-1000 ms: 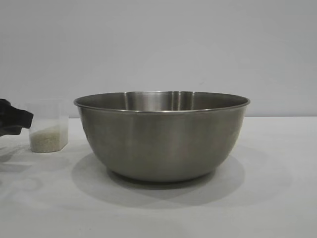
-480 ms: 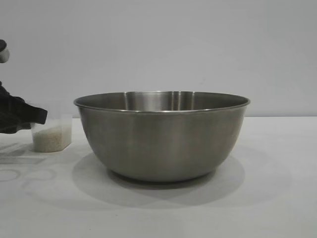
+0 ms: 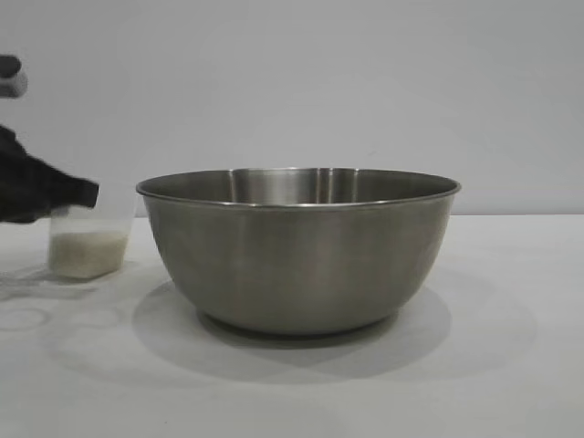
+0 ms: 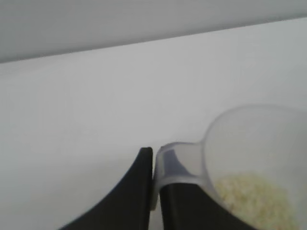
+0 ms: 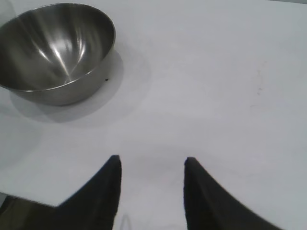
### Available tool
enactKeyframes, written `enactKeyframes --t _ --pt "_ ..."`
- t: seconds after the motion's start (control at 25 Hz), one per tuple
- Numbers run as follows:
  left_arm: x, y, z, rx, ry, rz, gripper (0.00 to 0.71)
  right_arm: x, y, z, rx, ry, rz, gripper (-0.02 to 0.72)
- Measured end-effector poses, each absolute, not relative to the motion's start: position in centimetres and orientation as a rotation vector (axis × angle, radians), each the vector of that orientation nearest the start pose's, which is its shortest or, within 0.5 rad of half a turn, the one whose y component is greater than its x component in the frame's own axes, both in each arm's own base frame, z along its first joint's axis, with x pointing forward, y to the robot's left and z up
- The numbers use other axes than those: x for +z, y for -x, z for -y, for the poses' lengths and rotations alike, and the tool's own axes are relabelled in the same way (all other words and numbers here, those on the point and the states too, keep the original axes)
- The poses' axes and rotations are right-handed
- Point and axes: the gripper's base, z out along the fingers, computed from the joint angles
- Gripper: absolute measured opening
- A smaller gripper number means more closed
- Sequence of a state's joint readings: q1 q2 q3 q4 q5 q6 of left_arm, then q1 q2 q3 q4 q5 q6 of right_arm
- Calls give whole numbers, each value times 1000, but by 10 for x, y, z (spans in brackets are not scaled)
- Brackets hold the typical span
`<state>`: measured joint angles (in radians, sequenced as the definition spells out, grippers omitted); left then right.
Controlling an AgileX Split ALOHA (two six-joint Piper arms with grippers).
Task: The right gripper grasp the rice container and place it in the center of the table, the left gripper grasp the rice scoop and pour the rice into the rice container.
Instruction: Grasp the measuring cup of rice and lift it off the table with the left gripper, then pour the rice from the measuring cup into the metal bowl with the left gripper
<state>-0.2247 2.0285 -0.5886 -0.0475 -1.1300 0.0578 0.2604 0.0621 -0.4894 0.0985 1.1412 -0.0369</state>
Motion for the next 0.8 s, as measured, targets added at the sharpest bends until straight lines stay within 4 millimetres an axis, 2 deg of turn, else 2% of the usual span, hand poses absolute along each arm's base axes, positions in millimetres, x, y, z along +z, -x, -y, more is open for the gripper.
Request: enactKeyframes --t 0.12,0.32,0.8 --pt "124 -316 75 -81 -337 -1685 0 269 1 -8 247 332 -2178 267" --pt "149 -309 90 -13 -683 -1499 0 269 1 -8 247 332 -2178 267" --pt "160 -301 106 81 -1027 -1264 0 269 1 -8 247 332 -2178 267"
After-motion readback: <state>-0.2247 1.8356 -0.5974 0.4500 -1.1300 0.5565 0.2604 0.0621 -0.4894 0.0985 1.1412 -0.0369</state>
